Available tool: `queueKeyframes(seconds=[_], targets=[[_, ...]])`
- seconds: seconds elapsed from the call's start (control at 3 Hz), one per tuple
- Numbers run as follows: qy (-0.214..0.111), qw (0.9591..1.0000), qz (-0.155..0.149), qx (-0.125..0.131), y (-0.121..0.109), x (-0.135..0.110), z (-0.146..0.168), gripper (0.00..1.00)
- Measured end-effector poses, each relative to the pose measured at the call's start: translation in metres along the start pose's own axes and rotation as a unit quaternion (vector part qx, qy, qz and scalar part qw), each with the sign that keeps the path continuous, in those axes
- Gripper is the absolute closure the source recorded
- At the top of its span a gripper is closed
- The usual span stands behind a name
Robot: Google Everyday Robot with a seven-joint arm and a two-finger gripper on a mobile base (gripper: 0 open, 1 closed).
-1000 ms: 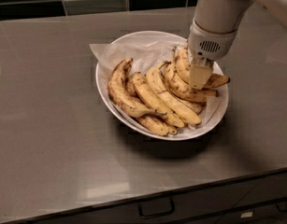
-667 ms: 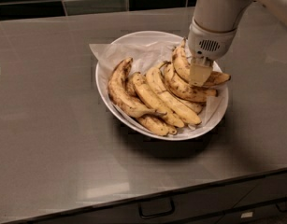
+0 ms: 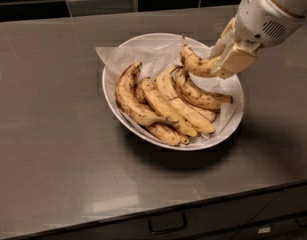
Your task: Pick banana from white bowl
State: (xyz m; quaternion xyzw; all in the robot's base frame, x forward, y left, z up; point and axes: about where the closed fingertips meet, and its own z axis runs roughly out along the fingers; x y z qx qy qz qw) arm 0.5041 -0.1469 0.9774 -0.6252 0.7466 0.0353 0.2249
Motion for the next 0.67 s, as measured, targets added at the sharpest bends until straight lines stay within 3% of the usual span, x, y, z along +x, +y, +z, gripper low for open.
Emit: queueKeyframes(seconds=[0.33,0.67], targets=[[-0.082,0.9952,-0.053,-0.011,0.013,-0.010,-0.024,1.00],[-0.139,0.9853,-0.097,-0.021,0.027,-0.019,-0.043,1.00]])
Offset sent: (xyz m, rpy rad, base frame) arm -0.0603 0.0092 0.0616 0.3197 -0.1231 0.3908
